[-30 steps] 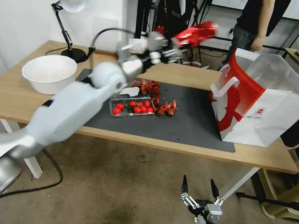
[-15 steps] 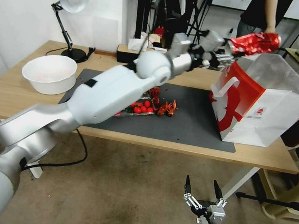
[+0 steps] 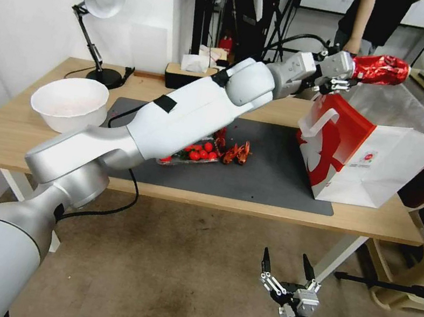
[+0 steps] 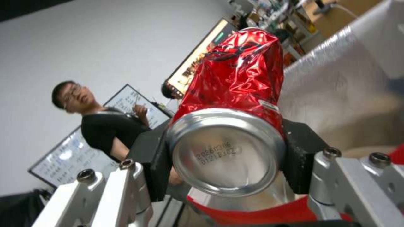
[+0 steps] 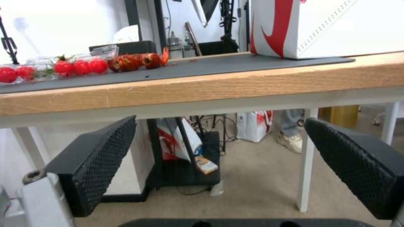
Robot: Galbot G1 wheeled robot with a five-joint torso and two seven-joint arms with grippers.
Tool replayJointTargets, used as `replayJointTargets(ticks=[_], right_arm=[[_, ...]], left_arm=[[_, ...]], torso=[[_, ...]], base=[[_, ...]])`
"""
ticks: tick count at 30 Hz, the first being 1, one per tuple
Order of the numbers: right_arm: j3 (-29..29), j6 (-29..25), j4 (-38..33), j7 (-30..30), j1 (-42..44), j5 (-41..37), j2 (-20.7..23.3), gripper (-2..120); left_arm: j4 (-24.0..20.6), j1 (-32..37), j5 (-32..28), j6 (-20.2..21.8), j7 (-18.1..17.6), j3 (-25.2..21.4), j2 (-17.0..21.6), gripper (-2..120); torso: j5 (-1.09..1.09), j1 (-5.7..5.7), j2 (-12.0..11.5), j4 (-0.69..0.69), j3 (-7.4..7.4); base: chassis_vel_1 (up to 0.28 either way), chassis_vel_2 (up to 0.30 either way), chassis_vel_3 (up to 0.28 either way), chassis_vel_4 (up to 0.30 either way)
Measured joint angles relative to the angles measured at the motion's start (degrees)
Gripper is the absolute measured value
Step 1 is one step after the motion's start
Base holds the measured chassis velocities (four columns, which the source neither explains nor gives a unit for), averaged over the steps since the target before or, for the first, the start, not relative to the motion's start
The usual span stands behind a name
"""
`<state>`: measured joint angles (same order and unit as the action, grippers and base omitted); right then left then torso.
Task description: Pick up the trash from the table and place it into the takeout bag.
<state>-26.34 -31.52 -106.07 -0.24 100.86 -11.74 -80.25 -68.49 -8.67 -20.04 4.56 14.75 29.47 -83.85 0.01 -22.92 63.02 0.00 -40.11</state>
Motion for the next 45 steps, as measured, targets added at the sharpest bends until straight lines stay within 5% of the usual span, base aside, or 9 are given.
replayJointTargets(ticks=[4,18,26,35,41,45], right_arm=[[-0.1,0.0,0.3,0.0,-0.2,-0.2,0.1,100],[0.1,-0.1,0.8,0.0,-0.5,-0.2,0.0,100],[0.3,-0.1,0.8,0.0,-0.5,-0.2,-0.2,100],[0.5,-0.2,0.6,-0.2,-0.2,-0.1,0.0,100],[0.7,-0.2,0.1,-0.2,0.1,0.0,0.3,100],[0.9,-0.3,-0.2,-0.3,0.2,0.1,0.2,100]], left_arm=[[2.3,-1.1,6.4,-4.0,1.9,1.4,-0.3,51],[1.7,-0.4,4.6,-4.7,1.4,1.4,0.5,97],[-2.0,2.3,1.5,-2.9,-0.3,-0.6,3.8,100],[-14.0,13.2,-7.0,6.2,-6.7,-9.0,12.2,100],[-21.9,23.6,-9.9,11.6,-16.8,-16.6,16.7,100],[-27.0,31.3,-10.1,12.1,-19.2,-22.6,18.8,100]], torso=[[0.0,0.0,0.0,0.01,0.0],[-0.01,0.0,0.0,-0.01,0.0],[-0.01,0.0,0.0,-0.01,0.0],[-0.02,0.0,0.0,0.0,0.0],[-0.03,0.0,0.0,0.02,0.0],[-0.02,0.0,0.0,0.0,0.01]], base=[[0.0,0.0,0.0,0.0],[0.0,0.0,0.0,0.0],[0.0,0.0,0.0,0.0],[0.0,0.0,0.0,0.0],[0.0,0.0,0.0,0.0],[0.0,0.0,0.0,0.0]])
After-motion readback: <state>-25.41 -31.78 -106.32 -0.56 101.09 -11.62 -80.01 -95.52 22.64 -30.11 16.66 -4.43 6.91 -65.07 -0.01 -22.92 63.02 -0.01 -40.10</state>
